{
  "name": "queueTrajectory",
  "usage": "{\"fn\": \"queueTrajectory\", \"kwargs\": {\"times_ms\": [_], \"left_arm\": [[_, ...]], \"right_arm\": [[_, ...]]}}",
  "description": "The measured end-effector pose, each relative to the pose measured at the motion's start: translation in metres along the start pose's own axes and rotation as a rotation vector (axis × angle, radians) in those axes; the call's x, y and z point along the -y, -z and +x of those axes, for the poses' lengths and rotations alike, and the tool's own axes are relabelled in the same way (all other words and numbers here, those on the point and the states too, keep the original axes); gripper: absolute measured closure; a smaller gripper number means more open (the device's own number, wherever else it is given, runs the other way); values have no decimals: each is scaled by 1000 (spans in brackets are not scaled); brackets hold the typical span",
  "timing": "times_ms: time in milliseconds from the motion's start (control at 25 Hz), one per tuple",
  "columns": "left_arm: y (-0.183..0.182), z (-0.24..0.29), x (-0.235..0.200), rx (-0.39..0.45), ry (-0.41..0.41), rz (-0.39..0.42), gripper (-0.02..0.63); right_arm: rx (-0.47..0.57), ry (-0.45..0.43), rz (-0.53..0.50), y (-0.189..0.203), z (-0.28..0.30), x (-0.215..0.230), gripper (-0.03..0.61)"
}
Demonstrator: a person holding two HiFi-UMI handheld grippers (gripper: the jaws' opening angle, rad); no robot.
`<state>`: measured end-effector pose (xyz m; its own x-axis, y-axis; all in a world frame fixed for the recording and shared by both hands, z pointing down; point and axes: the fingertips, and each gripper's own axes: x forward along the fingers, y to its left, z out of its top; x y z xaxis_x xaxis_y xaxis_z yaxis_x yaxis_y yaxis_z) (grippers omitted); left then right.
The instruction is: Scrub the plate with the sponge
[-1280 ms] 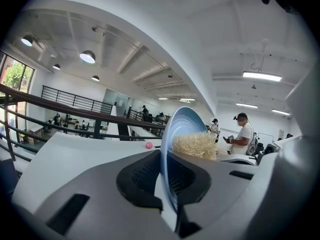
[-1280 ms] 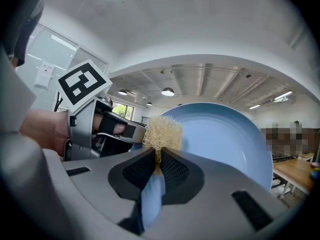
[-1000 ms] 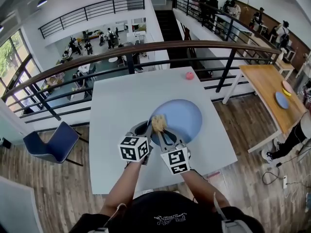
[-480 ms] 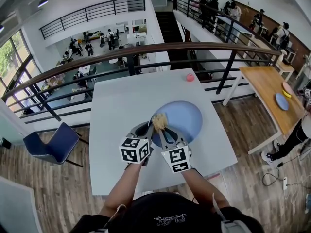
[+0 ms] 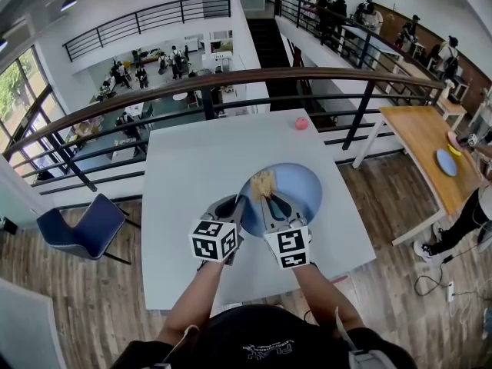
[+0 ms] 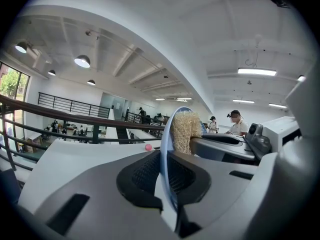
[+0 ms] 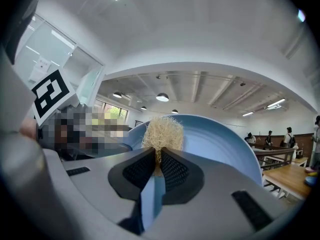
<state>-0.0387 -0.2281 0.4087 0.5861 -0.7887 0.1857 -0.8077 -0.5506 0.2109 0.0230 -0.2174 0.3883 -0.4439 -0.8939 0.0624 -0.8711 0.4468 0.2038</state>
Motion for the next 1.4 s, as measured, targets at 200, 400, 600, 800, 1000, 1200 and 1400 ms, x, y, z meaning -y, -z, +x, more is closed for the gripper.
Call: {"fn": "queueTrajectory", "kwargs": {"times_ms": [200,400,600,800,1000,1200,1400], "left_arm": [[0,2,1,-2,-1,4,588],[1,-2,-1,-6,0,3,588],[3,-1,0,-7,-2,2,588],[1,-3,-2,-6,-9,-3,588],[1,-8,-2,3,-16,6,586],[-3,-9,-11,-4,-23,-4,588],[2,-9,-16,-12,-34,-23,588]], "right_arm": [[2,31,1,0,-2,18,534],[-6,71,-6,7,-5,32,534],[-20,95,-1,12,-11,46,534],[-33,130,3,17,-17,64,534],[-50,146,-14,25,-22,73,534],[-69,151,-15,25,-20,76,534],[-73,130,-9,25,-26,65,534]]}}
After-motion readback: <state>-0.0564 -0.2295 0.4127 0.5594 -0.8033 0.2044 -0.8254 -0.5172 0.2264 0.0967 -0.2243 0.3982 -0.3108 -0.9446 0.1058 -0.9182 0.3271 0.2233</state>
